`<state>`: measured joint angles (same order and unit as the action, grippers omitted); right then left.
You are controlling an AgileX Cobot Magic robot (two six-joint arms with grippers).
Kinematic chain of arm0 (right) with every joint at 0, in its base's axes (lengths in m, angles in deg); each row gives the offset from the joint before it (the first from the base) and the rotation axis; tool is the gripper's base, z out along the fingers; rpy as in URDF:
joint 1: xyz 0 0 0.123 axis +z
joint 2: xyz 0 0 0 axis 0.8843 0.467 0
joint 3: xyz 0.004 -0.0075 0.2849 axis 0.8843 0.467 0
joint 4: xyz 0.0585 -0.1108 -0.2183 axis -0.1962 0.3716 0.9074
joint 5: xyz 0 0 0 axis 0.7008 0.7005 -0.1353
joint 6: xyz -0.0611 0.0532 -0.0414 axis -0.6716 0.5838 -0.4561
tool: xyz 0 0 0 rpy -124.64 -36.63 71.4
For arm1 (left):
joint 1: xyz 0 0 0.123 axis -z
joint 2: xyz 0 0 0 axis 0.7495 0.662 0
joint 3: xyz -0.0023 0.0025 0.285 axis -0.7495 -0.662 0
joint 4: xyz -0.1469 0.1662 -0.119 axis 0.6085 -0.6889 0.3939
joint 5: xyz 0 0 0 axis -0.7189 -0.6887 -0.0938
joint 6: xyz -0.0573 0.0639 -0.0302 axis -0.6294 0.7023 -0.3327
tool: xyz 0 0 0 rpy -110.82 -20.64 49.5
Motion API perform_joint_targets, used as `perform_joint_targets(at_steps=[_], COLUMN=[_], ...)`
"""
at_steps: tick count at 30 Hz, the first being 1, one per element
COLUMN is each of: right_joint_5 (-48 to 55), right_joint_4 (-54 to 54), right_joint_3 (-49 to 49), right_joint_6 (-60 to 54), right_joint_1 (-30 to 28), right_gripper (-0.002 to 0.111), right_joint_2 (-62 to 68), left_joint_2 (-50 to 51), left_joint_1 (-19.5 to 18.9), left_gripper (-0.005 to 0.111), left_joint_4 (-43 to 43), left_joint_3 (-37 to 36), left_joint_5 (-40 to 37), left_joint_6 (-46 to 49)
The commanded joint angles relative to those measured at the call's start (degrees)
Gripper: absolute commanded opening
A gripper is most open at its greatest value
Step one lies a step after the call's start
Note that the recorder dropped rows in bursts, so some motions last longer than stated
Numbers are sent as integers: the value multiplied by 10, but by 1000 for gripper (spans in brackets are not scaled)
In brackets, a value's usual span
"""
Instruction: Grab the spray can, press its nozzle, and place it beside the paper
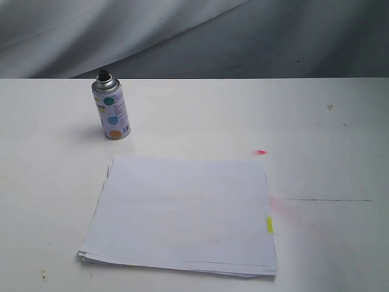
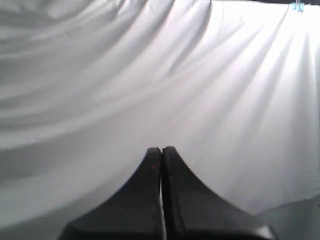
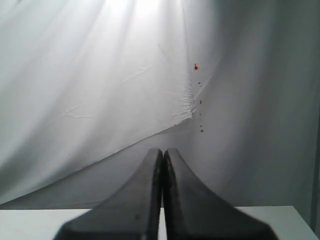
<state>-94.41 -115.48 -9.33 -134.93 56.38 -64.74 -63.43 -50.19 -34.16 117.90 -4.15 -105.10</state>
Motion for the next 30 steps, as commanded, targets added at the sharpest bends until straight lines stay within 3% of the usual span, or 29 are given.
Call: perform_joint_targets(at_steps=[1,6,9,12,14,18,19,24,28,30], right_joint_5=[0,0,0,0,0,0,0,0,0,0], right_joint_4=[-1,-1,-1,-1,-1,-1,-1,-1,-1,-1], right_joint_3=[1,1,1,1,1,1,1,1,1,1], right_joint_6=[2,2,2,2,2,2,2,2,2,2], right_joint_1=[-4,-4,-4,-4,-4,-4,-4,-4,-4,-4], right_gripper=[0,0,0,0,0,0,0,0,0,0], right_joint_2=[-2,-2,-2,-2,-2,-2,-2,-2,-2,-2], left_joint_2=[-80,-104,-101,-101,-101,-101,-101,-113,-181,-181], left_joint_1=[-1,-1,-1,-1,-1,-1,-1,-4,-77,-96], left_gripper=[0,0,0,0,0,0,0,0,0,0], left_joint_4=[-51,-121,-195,-208,-132,241,294,310,337,338], left_joint_3=[-3,-3,-30,-70,-89,-151,-163,-243,-297,-308], left_joint_5=[-89,-207,-207,-205,-204,-83,-57,-29,-46,-51], left_joint_6=[5,-22,-108,-169,-140,241,297,313,313,301])
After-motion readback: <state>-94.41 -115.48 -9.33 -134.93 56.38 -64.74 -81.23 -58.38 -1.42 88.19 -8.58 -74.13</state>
